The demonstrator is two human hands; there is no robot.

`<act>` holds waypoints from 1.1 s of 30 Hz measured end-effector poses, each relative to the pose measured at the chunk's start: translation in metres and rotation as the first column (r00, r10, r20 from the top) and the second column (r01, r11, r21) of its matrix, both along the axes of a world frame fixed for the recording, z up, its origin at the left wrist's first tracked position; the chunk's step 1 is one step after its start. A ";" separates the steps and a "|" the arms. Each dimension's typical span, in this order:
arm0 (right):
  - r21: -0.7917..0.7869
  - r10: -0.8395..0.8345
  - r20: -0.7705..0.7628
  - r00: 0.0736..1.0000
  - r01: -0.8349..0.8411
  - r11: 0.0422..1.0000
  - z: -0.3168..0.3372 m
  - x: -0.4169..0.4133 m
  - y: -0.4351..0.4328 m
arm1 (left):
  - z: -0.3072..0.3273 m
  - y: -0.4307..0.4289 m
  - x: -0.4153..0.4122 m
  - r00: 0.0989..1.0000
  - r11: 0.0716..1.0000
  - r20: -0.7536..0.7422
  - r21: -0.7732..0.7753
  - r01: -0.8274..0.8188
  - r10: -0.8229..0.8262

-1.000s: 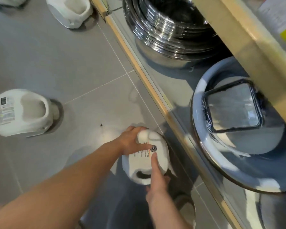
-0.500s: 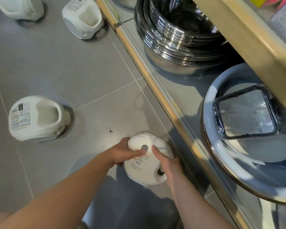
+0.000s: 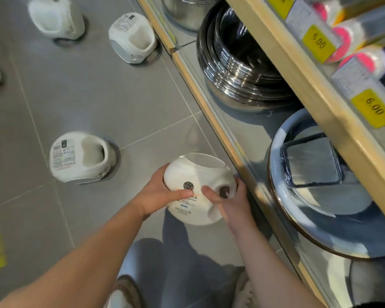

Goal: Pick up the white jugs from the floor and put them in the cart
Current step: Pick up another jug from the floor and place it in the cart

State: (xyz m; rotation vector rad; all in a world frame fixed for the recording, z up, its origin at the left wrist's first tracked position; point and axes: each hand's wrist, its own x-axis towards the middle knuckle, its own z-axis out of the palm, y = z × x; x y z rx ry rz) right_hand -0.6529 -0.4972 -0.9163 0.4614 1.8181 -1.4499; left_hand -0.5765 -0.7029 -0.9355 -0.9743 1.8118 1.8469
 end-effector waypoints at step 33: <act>-0.023 0.221 -0.776 0.590 -0.377 0.926 0.791 0.026 -0.084 | 0.801 -0.079 0.075 0.756 0.834 -0.652 -0.452 -0.317 -0.066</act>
